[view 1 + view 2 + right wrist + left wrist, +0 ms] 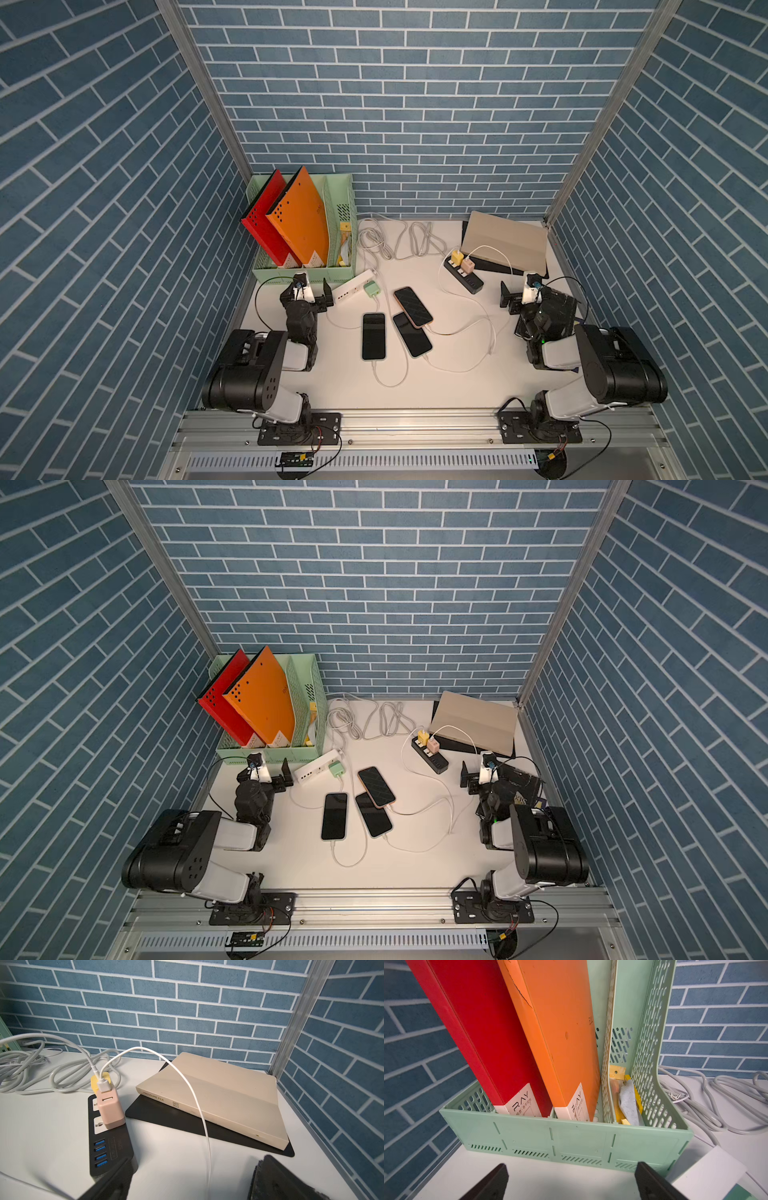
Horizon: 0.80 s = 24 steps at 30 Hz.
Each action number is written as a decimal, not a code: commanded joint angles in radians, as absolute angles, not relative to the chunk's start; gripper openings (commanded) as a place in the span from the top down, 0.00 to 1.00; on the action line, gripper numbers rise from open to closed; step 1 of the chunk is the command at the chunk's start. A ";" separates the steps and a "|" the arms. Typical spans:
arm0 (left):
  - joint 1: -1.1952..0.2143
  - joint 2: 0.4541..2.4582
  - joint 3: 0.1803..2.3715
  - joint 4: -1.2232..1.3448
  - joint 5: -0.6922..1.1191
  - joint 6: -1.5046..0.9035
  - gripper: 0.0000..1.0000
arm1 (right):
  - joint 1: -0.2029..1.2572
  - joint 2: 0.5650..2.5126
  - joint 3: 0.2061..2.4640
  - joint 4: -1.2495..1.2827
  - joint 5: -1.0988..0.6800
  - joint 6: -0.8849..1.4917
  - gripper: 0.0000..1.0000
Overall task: Unplug the charging cable from the phone
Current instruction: Pick up the phone at the center of the board.
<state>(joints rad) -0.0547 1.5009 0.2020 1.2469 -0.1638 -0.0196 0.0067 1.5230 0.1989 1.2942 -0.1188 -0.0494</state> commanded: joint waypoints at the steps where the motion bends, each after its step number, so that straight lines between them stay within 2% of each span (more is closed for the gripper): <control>1: -0.050 1.506 0.213 1.262 -0.170 -0.024 0.00 | 0.011 1.530 0.210 1.299 -0.107 -0.041 0.00; 24: -0.050 1.505 0.215 1.258 -0.166 -0.023 0.00 | 0.011 1.515 0.209 1.294 -0.108 -0.041 0.01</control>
